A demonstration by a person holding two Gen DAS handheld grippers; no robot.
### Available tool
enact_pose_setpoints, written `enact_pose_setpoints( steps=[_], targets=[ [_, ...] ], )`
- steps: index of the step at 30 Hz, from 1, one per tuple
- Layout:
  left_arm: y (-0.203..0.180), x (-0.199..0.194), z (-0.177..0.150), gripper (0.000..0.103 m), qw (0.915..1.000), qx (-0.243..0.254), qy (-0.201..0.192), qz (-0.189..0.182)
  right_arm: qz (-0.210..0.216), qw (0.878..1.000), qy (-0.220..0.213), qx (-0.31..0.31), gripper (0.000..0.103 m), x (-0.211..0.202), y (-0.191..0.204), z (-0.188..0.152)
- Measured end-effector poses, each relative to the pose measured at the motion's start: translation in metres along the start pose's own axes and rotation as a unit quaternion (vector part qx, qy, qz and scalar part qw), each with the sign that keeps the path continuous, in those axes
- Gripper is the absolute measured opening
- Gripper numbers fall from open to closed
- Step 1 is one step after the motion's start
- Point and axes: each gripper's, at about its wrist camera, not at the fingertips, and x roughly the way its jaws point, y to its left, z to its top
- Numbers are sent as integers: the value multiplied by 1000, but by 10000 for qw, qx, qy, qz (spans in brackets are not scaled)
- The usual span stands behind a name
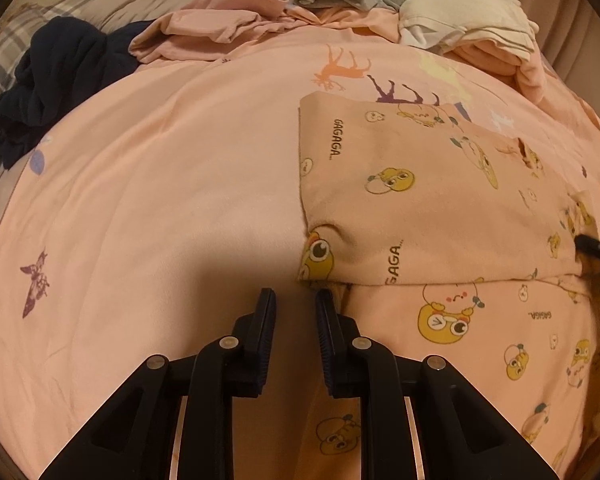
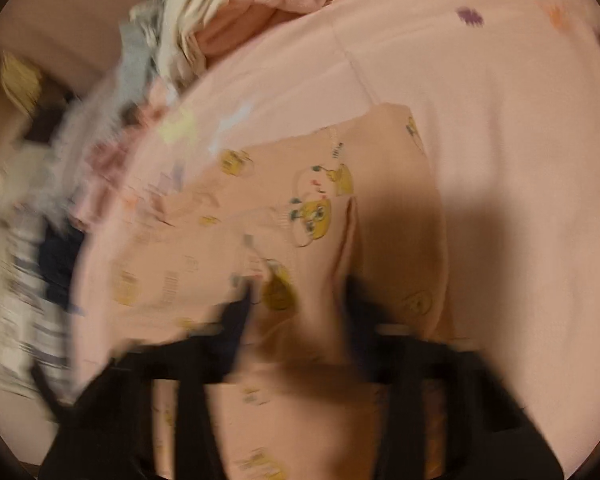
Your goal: Fold small clothes
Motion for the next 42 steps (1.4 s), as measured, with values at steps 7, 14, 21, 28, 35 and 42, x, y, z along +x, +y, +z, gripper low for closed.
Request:
enact_pose_setpoints(
  steps=[7,14,21,28,35,42],
  targets=[
    [-11,-2,0,18,9988,209,-96,435,-78,9981,-618,15,5,-33,-17,5],
    [-20,3,-3,18,9955,444,-301,785,-371,9988,-302,54,9,-20,-35,4],
    [5,3,3,18,9948,-37,-341,959,-673,9974,-236,-55,14,-22,-30,2],
    [52,-15,4,18,9963,-697,-215,458,-635,9967,-491,-88,47,-56,-28,-4],
    [-6,-38,36,18,9954,-324,-797,-411,-93,9966,-662,-482,25,-65,7,-1],
    [-49,27,36,18,9994,278,-162,-117,-463,9961,260,-699,4,2,9,-15]
  ],
)
